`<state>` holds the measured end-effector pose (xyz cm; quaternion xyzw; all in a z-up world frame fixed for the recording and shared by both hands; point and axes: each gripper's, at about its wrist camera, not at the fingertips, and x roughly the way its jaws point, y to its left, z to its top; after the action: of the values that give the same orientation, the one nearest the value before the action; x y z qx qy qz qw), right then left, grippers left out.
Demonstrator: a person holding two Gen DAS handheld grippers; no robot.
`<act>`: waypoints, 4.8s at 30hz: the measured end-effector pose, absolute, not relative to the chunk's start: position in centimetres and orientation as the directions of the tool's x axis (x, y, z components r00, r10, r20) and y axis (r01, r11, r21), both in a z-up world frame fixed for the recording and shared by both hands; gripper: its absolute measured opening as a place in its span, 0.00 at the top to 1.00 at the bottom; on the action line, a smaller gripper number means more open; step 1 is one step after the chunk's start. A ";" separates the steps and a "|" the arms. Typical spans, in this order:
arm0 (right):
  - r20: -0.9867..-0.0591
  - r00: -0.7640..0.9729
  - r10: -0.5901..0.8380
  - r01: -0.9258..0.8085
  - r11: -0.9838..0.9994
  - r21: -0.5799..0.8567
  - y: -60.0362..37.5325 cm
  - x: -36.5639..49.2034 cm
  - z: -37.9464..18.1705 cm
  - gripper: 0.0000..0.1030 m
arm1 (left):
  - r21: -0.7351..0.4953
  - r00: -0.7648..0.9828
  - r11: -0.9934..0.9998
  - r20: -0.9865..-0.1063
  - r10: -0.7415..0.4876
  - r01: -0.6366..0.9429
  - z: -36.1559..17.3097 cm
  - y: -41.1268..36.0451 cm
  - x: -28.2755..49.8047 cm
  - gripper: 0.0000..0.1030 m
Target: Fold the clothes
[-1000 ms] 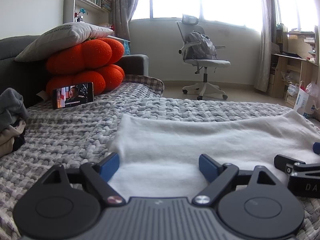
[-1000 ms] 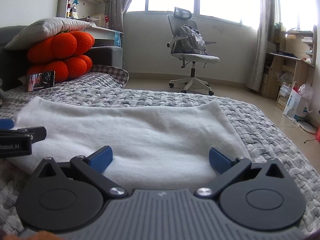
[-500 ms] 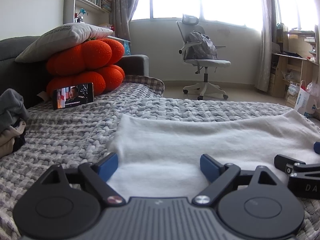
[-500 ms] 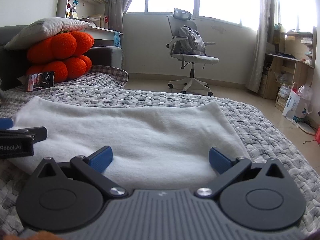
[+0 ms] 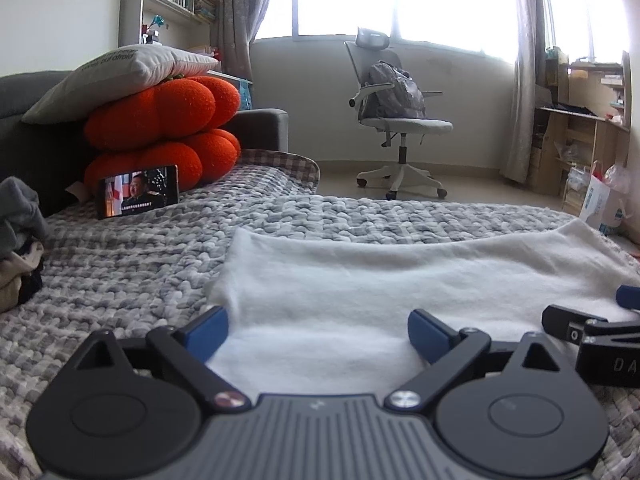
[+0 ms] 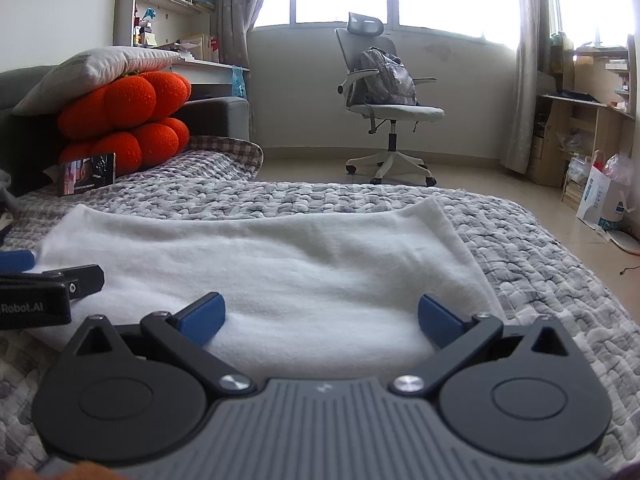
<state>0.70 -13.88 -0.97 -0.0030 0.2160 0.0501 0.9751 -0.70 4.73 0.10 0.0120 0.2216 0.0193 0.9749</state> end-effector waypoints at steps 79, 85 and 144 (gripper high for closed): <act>-0.395 0.898 0.191 -0.152 0.980 0.129 -18.9 -1.8 1.0 0.20 | 0.018 0.926 0.999 -0.376 0.031 -0.026 3.6 6.8 -4.7 0.02; -0.456 0.871 0.184 -0.167 0.983 0.078 -17.6 -0.8 -0.5 0.38 | 0.125 0.924 0.992 -0.379 0.050 -0.002 1.9 3.7 -3.9 0.16; -0.484 0.857 0.178 -0.149 0.984 0.098 -17.7 -3.3 -0.7 0.30 | 0.082 0.891 0.996 -0.450 0.060 -0.025 0.2 3.8 -2.8 0.07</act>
<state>-3.28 -17.72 -0.71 0.0287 0.2539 0.0850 0.9631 -2.84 3.84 0.22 0.0369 0.2323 0.0218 0.9717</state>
